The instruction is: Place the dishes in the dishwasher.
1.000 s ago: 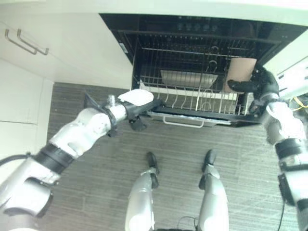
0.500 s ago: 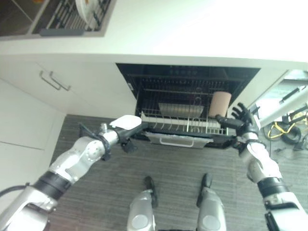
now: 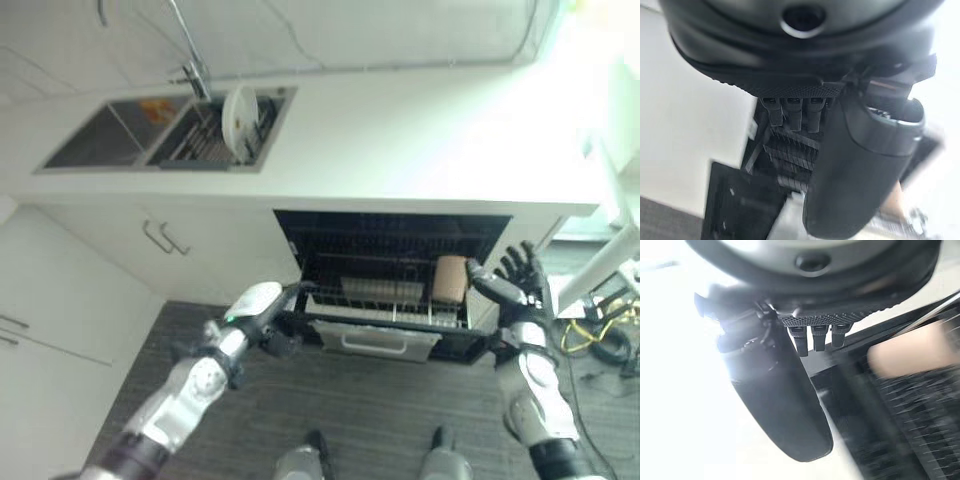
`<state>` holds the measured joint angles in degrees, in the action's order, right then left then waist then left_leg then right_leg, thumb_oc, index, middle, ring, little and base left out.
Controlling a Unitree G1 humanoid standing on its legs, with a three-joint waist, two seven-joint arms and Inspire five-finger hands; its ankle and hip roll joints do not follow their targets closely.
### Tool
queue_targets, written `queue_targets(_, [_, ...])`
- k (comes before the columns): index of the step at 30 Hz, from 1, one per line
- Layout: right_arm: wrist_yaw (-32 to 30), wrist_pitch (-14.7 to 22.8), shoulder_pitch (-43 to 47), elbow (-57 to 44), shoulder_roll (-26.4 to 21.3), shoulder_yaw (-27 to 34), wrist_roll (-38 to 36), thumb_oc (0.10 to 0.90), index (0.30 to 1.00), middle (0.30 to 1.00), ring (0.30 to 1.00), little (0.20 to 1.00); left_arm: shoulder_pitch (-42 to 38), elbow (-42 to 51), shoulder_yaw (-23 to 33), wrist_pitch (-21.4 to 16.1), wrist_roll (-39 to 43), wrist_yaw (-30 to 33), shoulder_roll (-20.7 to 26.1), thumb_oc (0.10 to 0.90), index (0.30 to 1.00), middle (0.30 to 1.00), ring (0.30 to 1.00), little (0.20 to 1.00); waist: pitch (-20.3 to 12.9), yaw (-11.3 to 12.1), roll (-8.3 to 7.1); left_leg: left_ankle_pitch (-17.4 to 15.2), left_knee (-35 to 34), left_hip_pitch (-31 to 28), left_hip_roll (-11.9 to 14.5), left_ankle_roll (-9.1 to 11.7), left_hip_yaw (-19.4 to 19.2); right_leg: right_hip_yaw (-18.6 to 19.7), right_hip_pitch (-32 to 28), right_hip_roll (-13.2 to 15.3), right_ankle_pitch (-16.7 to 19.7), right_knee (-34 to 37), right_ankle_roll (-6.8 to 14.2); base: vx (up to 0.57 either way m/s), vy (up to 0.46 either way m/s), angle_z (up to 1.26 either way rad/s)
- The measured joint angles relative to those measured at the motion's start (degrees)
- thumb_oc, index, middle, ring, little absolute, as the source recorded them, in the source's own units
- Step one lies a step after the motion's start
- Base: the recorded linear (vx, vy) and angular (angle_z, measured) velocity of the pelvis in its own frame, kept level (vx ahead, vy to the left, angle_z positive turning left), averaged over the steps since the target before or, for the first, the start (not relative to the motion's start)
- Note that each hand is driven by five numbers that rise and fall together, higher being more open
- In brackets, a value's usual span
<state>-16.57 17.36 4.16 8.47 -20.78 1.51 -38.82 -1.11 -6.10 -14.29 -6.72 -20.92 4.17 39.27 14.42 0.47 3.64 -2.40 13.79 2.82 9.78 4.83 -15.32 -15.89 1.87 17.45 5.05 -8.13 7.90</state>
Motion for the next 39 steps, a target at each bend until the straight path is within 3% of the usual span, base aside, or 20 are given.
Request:
queue_targets(3, [0.85, 2.52, -3.55, -3.29, 0.02, 4.2, 6.1, 0.8, 0.9, 0.9, 0.9, 0.9, 3.87, -0.33, 8.31, -3.24, 0.88, 3.16, -2.13, 0.8, 0.9, 0.9, 0.9, 0.9, -0.67, 1.37, -1.13, -2.9, 4.8, 0.93, -1.99, -1.84, 2.9, -0.3, -2.33, 0.92, -0.39, 1.79, 0.51, 0.03, 0.262, 0.14])
queue_targets(5, [0.27, 4.16, -7.27, -6.87, -0.65, 6.76, 12.09, 0.8, 0.9, 0.9, 0.9, 0.9, 5.57, -0.56, 10.99, -3.29, 4.84, 4.58, -2.48, 0.8, 0.9, 0.9, 0.9, 0.9, -1.48, 1.5, -1.08, -9.42, 16.27, 4.56, -6.26, -9.01, 4.72, -0.18, -3.25, 3.03, -1.13, -0.15, 1.5, -0.02, 0.252, 0.24])
queue_targets(8, [-0.13, 5.05, -9.21, -8.32, -0.82, 5.7, 14.11, 0.8, 0.9, 0.9, 0.9, 0.9, 6.33, -4.76, 13.0, -2.67, 9.2, 6.83, -5.18, 0.8, 0.9, 0.9, 0.9, 0.9, -3.12, 0.72, 0.81, -12.45, 16.92, 5.11, -7.83, -8.34, 5.86, 4.58, 6.88, 5.31, 5.87, -18.93, 2.21, 0.01, 0.182, 0.08])
queue_targets(10, [0.66, 5.03, -9.75, -8.25, -0.16, 3.77, 14.68, 0.8, 0.9, 0.9, 0.9, 0.9, 8.0, -5.55, 15.26, -1.6, 11.34, 7.08, -5.34, 0.8, 0.9, 0.9, 0.9, 0.9, -3.48, 0.95, 0.15, -11.35, 15.11, 5.05, -7.94, -9.91, 4.43, 2.66, 13.15, 5.25, 5.03, -30.3, 2.79, 0.08, 0.054, -0.25])
queue_targets(11, [3.66, 5.03, -9.29, -8.33, -0.4, 2.37, 15.82, 0.8, 0.9, 0.9, 0.9, 0.9, 11.97, -6.02, 18.71, 0.76, 12.11, 9.2, -6.93, 0.8, 0.9, 0.9, 0.9, 0.9, -3.7, 2.01, -0.22, -10.57, 12.2, 4.14, -8.27, -9.11, 2.37, -2.23, 15.42, 1.38, -1.65, -33.57, 2.12, 0.19, -0.024, -0.59])
queue_targets(13, [5.54, 5.04, -9.02, -8.39, -0.61, 1.84, 15.6, 0.8, 0.9, 0.9, 0.9, 0.9, 13.12, -8.39, 19.16, 3.03, 14.02, 9.44, -7.01, 0.8, 0.9, 0.9, 0.9, 0.9, -3.71, 1.43, -0.64, -8.9, 7.5, 3.56, -9.46, -6.66, 2.14, -3.9, 13.48, -6.79, -7.28, -27.03, 2.33, 0.22, -0.008, -0.34])
queue_targets(15, [6.93, 5.23, -8.14, -8.37, -0.84, 1.71, 15.55, 0.8, 0.9, 0.9, 0.9, 0.9, 12.92, -12.51, 18.95, 4.44, 14.21, 9.06, -7.26, 0.8, 0.9, 0.9, 0.9, 0.9, -3.48, 0.69, -0.87, -8.16, 3.66, 2.48, -10.48, -7.03, -0.35, -8.3, 12.81, -11.45, -8.04, -16.65, 2.2, 0.33, -0.02, -0.14])
queue_targets(17, [9.6, 5.79, -8.03, -8.16, -2.26, 1.8, 13.83, 0.8, 0.9, 0.9, 0.9, 0.9, 12.95, -18.41, 19.33, 5.85, 16.26, 8.92, -11.18, 0.8, 0.9, 0.9, 0.9, 0.9, -2.08, -0.12, -0.77, -10.04, 3.25, 0.7, -14.61, -8.37, -2.43, -12.64, 15.41, -7.45, -7.45, -20.01, -0.57, 0.33, -0.108, -0.19])
queue_targets(18, [11.46, 6.75, -8.7, -8.27, -2.39, 2.03, 12.47, 0.8, 0.9, 0.9, 0.9, 0.9, 14.34, -19.94, 18.44, 6.46, 16.26, 8.65, -14.04, 0.8, 0.9, 0.9, 0.9, 0.9, -2.05, -0.77, -0.66, -10.5, 1.21, -1.66, -15.38, -3.95, -3.44, -10.62, 16.14, -7.72, -7.01, -17.56, -1.49, 0.25, -0.085, 0.1])
queue_targets(19, [12.29, 7.57, -9.14, -8.92, -1.42, 2.74, 11.45, 0.8, 0.9, 0.9, 0.9, 0.9, 14.85, -19.26, 17.54, 6.3, 16.21, 7.56, -13.29, 0.8, 0.9, 0.9, 0.9, 0.9, -1.57, -2.02, -1.33, -13.14, 11.05, 1.86, -14.92, -10.34, -0.89, -7.67, 16.33, -6.51, -7.2, -17.6, 0.0, 0.28, -0.074, 0.2])
queue_targets(21, [14.9, 7.59, -9.7, -8.39, -2.63, 2.27, 9.35, 0.8, 0.9, 0.9, 0.9, 0.9, 16.21, -21.35, 16.75, 6.44, 16.24, 6.89, -15.82, 0.8, 0.9, 0.9, 0.9, 0.9, -2.08, 1.12, -0.31, -13.04, 5.51, -2.29, -14.19, -12.16, -0.56, -11.25, 14.97, -6.04, -9.86, -20.0, -3.76, 0.25, -0.046, -0.45])
queue_targets(23, [17.51, 8.09, -9.22, -8.97, -2.74, 0.65, 9.38, 0.8, 0.9, 0.9, 0.9, 0.9, 15.6, -27.41, 13.6, 6.72, 16.34, 5.71, -17.97, 0.8, 0.9, 0.9, 0.9, 0.9, -2.1, -0.52, 1.69, -10.51, -1.38, -6.25, -14.85, -12.83, 1.41, -12.29, 10.61, -10.84, -12.28, -17.3, -8.2, 0.22, -0.067, -0.13])
queue_targets(24, [18.03, 8.14, -8.73, -9.43, -3.49, 0.0, 9.38, 0.8, 0.9, 0.9, 0.9, 0.9, 14.88, -28.99, 11.8, 6.28, 17.49, 5.01, -18.48, 0.8, 0.9, 0.9, 0.9, 0.9, -1.84, -0.95, 2.28, -9.81, -2.91, -6.91, -14.99, -10.65, 2.14, -10.8, 10.58, -13.86, -13.35, -16.97, -11.45, 0.21, -0.068, 0.44])
queue_targets(25, [18.06, 8.11, -8.24, -9.2, -4.49, -1.02, 9.35, 0.8, 0.9, 0.9, 0.9, 0.9, 12.91, -31.88, 10.12, 5.4, 18.48, 4.68, -18.84, 0.8, 0.9, 0.9, 0.9, 0.9, -1.78, -0.5, 0.67, -7.87, 0.1, -6.04, -16.77, -6.61, 2.32, -9.58, 9.75, -13.55, -13.16, -13.59, -16.76, 0.16, -0.006, 0.31])
queue_targets(26, [19.16, 8.13, -6.65, -8.41, -5.51, -1.85, 9.39, 0.8, 0.9, 0.9, 0.9, 0.9, 12.1, -33.8, 9.4, 4.41, 18.48, 3.85, -19.07, 0.8, 0.9, 0.9, 0.9, 0.9, -1.61, 0.27, -2.19, -6.14, 8.44, -3.52, -18.69, -3.5, 1.51, -7.37, 7.5, -11.05, -10.91, -10.02, -18.04, 0.16, 0.054, 0.2])
queue_targets(28, [20.0, 7.98, -4.99, -8.48, -5.8, -1.93, 9.36, 0.8, 0.9, 0.9, 0.9, 0.9, 12.36, -34.27, 7.47, 3.55, 18.34, 2.69, -19.85, 0.8, 0.9, 0.9, 0.9, 0.9, -1.46, 2.13, -1.69, -10.28, 17.63, 0.38, -14.99, -3.97, -0.27, -5.91, 3.81, -10.14, -11.31, -8.27, -16.43, 0.12, 0.132, -0.18])
queue_targets(30, [20.81, 8.14, -2.71, -10.69, -6.1, -1.9, 9.35, 0.8, 0.9, 0.9, 0.9, 0.9, 12.69, -34.54, 7.06, 2.85, 18.32, 2.55, -19.9, 0.8, 0.9, 0.9, 0.9, 0.9, -1.21, 2.4, -1.97, -10.65, 8.66, 1.83, -9.69, -3.74, 0.05, -4.43, 3.94, -9.11, -11.8, -8.32, -14.78, 0.07, 0.19, -0.22])
queue_targets(32, [21.28, 8.25, -1.07, -10.74, -6.18, -1.92, 9.31, 0.8, 0.9, 0.9, 0.9, 0.9, 11.7, -36.41, 4.72, 2.83, 18.33, 2.29, -20.01, 0.8, 0.9, 0.9, 0.9, 0.9, -1.21, 1.33, -1.79, -7.24, -0.86, 1.83, -6.23, -3.21, 0.17, -3.69, 4.11, -7.7, -12.05, -9.23, -12.4, 0.03, 0.206, -0.04])
queue_targets(37, [22.92, 8.71, 0.85, -10.13, -6.89, -3.27, 7.64, 0.8, 0.9, 0.9, 0.9, 0.9, 10.6, -36.75, 3.29, 2.57, 18.44, 1.77, -20.79, 0.8, 0.9, 0.9, 0.9, 0.9, 0.3, 0.95, 2.24, 5.94, -4.6, 4.11, 2.02, 0.03, 6.14, 4.54, 5.2, -7.06, -14.49, -13.2, -7.2, 0.08, 0.27, -0.73])
queue_targets(39, [23.22, 9.0, 0.43, -10.24, -6.45, -4.92, 6.27, 0.8, 0.9, 0.9, 0.9, 0.9, 9.12, -38.04, 3.55, 2.73, 18.41, 1.7, -20.83, 0.8, 0.9, 0.9, 0.9, 0.9, 0.5, 1.3, 1.47, 1.91, -0.81, 4.33, -0.86, -0.78, 4.32, 5.64, 5.66, -4.06, -14.59, -11.57, -5.1, 0.1, 0.244, -0.79])
